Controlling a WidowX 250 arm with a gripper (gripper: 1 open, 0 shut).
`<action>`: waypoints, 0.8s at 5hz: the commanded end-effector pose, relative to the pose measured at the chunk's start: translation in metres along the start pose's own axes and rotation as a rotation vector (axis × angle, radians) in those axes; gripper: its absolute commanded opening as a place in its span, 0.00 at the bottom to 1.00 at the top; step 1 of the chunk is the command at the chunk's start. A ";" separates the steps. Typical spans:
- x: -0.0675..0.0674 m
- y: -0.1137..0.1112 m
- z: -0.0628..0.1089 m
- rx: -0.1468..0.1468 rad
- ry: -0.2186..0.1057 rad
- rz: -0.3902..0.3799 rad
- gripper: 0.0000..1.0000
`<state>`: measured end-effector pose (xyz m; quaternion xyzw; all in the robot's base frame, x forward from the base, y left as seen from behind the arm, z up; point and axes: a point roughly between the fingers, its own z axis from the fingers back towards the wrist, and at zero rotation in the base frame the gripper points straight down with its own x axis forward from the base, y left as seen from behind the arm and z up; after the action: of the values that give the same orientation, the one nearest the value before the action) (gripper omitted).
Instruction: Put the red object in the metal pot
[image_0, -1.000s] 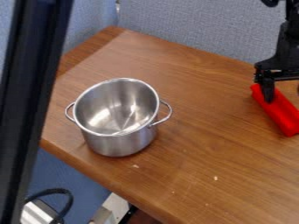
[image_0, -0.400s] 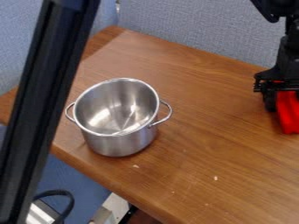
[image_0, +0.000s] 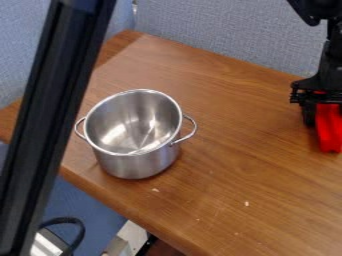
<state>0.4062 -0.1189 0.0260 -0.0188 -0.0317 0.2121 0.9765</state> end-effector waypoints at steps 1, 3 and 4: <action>-0.002 -0.012 0.005 0.001 -0.021 0.033 0.00; -0.006 -0.007 0.002 0.026 -0.031 0.108 0.00; -0.007 -0.004 0.002 0.038 -0.038 0.147 0.00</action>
<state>0.4062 -0.1211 0.0237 -0.0004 -0.0447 0.2858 0.9572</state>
